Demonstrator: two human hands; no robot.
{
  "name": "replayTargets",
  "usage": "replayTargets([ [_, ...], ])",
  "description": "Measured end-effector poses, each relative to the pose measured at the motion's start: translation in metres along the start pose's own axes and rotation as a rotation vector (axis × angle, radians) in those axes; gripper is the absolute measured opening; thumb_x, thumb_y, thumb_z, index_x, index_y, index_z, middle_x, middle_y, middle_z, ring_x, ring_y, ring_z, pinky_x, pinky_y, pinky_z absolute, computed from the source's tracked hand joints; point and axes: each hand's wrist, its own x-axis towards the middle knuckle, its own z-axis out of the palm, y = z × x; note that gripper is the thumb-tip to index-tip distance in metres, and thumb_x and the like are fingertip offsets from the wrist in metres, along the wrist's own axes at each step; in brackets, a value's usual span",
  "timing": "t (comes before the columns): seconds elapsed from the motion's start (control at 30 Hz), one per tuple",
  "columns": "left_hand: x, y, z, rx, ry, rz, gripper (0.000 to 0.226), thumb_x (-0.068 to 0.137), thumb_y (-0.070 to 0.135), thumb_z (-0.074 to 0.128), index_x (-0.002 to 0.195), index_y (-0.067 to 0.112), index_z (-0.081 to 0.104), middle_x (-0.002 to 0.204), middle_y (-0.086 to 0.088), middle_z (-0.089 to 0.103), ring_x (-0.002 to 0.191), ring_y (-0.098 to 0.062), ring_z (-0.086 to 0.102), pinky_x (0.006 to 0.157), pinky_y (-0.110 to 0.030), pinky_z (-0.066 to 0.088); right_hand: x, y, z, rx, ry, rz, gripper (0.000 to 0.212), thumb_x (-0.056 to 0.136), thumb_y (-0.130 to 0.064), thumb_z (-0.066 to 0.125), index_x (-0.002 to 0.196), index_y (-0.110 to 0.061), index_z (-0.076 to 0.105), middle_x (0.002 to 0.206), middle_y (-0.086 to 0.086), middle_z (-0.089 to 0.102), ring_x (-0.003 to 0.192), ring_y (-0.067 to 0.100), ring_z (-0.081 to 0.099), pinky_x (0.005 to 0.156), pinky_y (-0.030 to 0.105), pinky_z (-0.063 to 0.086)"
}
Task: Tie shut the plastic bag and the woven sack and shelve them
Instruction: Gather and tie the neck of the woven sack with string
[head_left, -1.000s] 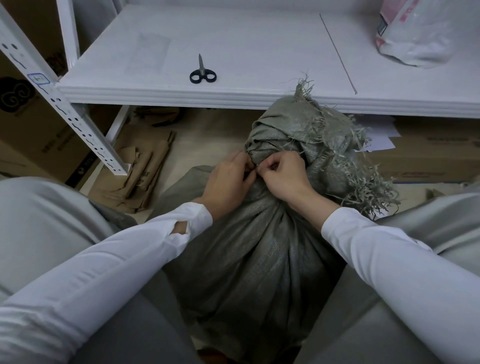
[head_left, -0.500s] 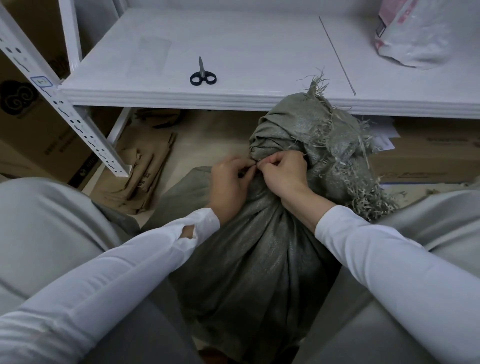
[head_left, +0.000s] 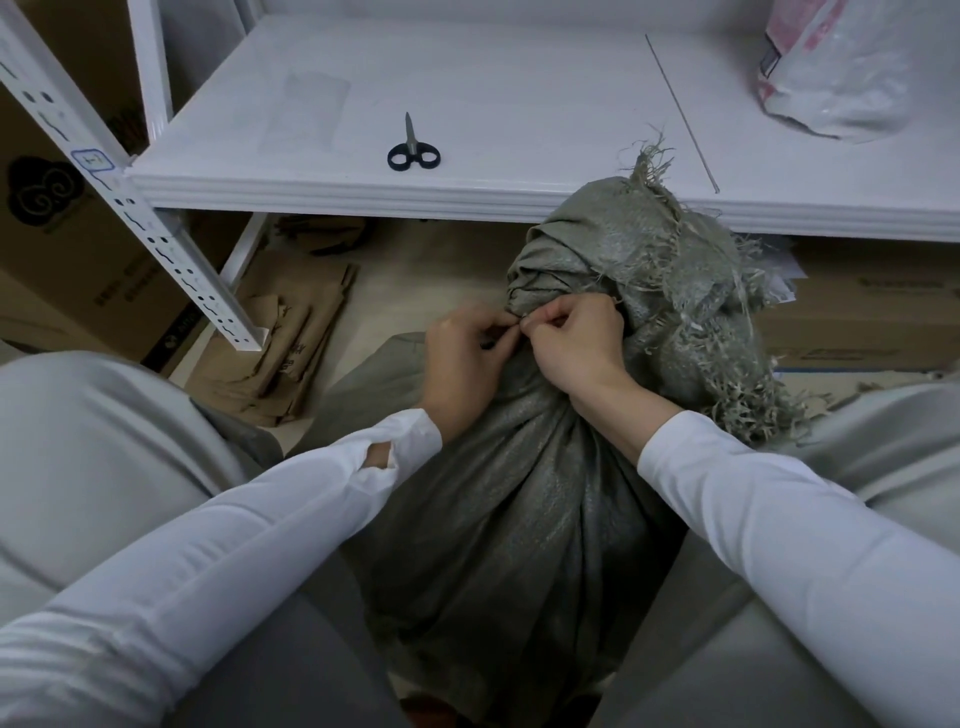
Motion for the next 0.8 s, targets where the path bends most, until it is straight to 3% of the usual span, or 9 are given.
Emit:
replayTargets([
  [0.07, 0.0, 0.004, 0.001, -0.11, 0.03, -0.137, 0.002, 0.079, 0.009, 0.075, 0.079, 0.011, 0.073, 0.075, 0.002, 0.069, 0.068, 0.004, 0.059, 0.066, -0.006, 0.044, 0.001, -0.002, 0.001, 0.009, 0.008, 0.012, 0.014, 0.079, -0.012, 0.067, 0.068, -0.018, 0.074, 0.069, -0.003, 0.068, 0.083, 0.016, 0.067, 0.079, 0.021, 0.05],
  [0.13, -0.001, 0.006, 0.003, -0.177, 0.05, -0.22, 0.01, 0.079, 0.009, 0.075, 0.075, 0.016, 0.069, 0.07, 0.009, 0.065, 0.065, 0.008, 0.058, 0.068, -0.009, 0.047, 0.002, -0.003, 0.002, 0.003, 0.01, 0.024, 0.011, 0.078, -0.015, 0.068, 0.07, -0.017, 0.075, 0.074, -0.001, 0.071, 0.084, 0.018, 0.067, 0.082, 0.026, 0.053],
  [0.3, -0.001, 0.008, 0.005, -0.177, 0.046, -0.227, 0.01, 0.078, 0.008, 0.074, 0.079, 0.017, 0.07, 0.073, 0.007, 0.065, 0.07, 0.001, 0.059, 0.073, -0.017, 0.049, 0.004, -0.002, 0.002, 0.014, 0.008, 0.06, 0.018, 0.079, -0.013, 0.067, 0.061, -0.016, 0.072, 0.066, -0.001, 0.068, 0.079, 0.017, 0.067, 0.077, 0.025, 0.052],
  [0.47, -0.004, 0.006, 0.009, -0.186, 0.06, -0.22, 0.006, 0.077, 0.006, 0.075, 0.082, 0.009, 0.075, 0.076, 0.003, 0.068, 0.068, 0.007, 0.06, 0.072, -0.012, 0.049, 0.005, 0.001, 0.003, 0.074, 0.021, 0.138, 0.015, 0.077, -0.01, 0.066, 0.073, 0.001, 0.074, 0.077, 0.014, 0.073, 0.076, 0.022, 0.068, 0.076, 0.034, 0.057],
  [0.67, -0.007, 0.003, 0.014, -0.231, 0.057, -0.231, 0.008, 0.076, 0.006, 0.076, 0.079, 0.013, 0.074, 0.073, 0.008, 0.064, 0.07, 0.003, 0.06, 0.071, -0.019, 0.051, 0.001, 0.002, 0.005, -0.013, 0.03, 0.099, 0.023, 0.078, -0.011, 0.064, 0.057, -0.016, 0.068, 0.075, 0.005, 0.073, 0.083, 0.021, 0.068, 0.083, 0.034, 0.056],
  [0.8, -0.01, 0.002, 0.017, -0.26, 0.059, -0.241, 0.005, 0.075, 0.002, 0.075, 0.078, 0.006, 0.074, 0.076, 0.002, 0.066, 0.072, 0.005, 0.06, 0.071, -0.012, 0.049, -0.002, 0.002, 0.008, -0.026, 0.028, 0.099, 0.021, 0.08, -0.01, 0.062, 0.063, -0.018, 0.071, 0.082, 0.006, 0.074, 0.089, 0.022, 0.068, 0.087, 0.035, 0.055],
])
